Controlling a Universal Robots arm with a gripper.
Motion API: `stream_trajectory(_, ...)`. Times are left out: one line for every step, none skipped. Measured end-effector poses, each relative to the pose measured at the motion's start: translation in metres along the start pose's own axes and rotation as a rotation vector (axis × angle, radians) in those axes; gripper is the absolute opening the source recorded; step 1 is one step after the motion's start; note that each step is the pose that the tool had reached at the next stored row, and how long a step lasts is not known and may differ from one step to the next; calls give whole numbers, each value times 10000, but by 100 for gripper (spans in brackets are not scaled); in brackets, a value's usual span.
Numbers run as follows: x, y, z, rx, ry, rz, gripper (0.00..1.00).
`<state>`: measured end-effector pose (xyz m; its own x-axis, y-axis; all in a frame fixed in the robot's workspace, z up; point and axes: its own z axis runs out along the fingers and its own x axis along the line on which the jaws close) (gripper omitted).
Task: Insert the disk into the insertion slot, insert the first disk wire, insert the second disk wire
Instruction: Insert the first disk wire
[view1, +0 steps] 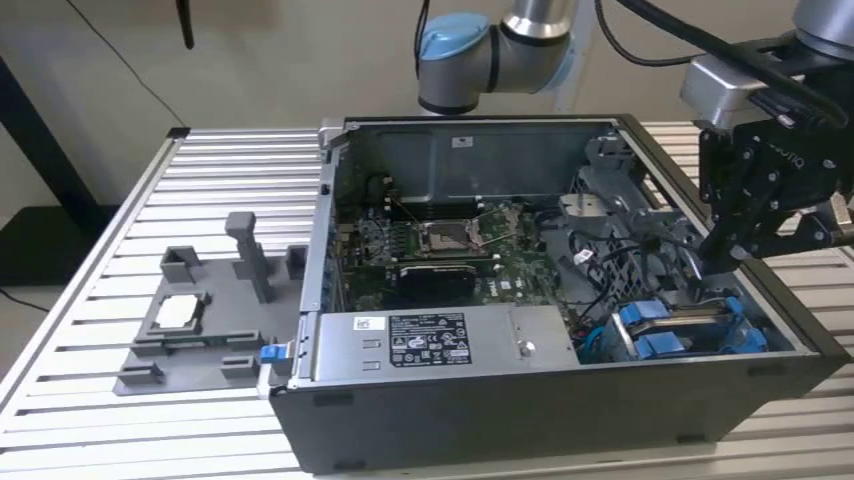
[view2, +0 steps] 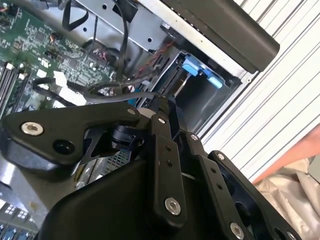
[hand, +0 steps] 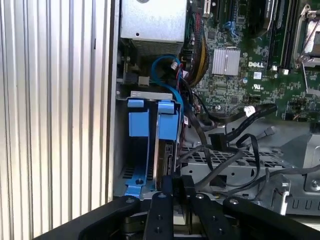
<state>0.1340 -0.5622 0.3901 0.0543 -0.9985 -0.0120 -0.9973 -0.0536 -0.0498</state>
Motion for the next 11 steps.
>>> stream_trajectory(1, -19, 2, -142, 14, 1, 19)
stream_trajectory(2, -38, 4, -279, 24, 3, 19)
stream_trajectory(3, -54, 6, -386, 28, 3, 19)
stream_trajectory(4, -70, 7, -485, 30, 4, 19)
stream_trajectory(5, -87, 9, -595, 35, 5, 19)
stream_trajectory(5, -99, 11, -695, 48, 6, 19)
stream_trajectory(6, -112, 13, -808, 69, 7, 19)
stream_trajectory(7, -126, 15, -921, 89, 8, 19)
stream_trajectory(8, -139, 17, -1031, 102, 9, 19)
stream_trajectory(8, -150, 19, -1129, 109, 9, 19)
stream_trajectory(9, -162, 22, -1208, 108, 10, 19)
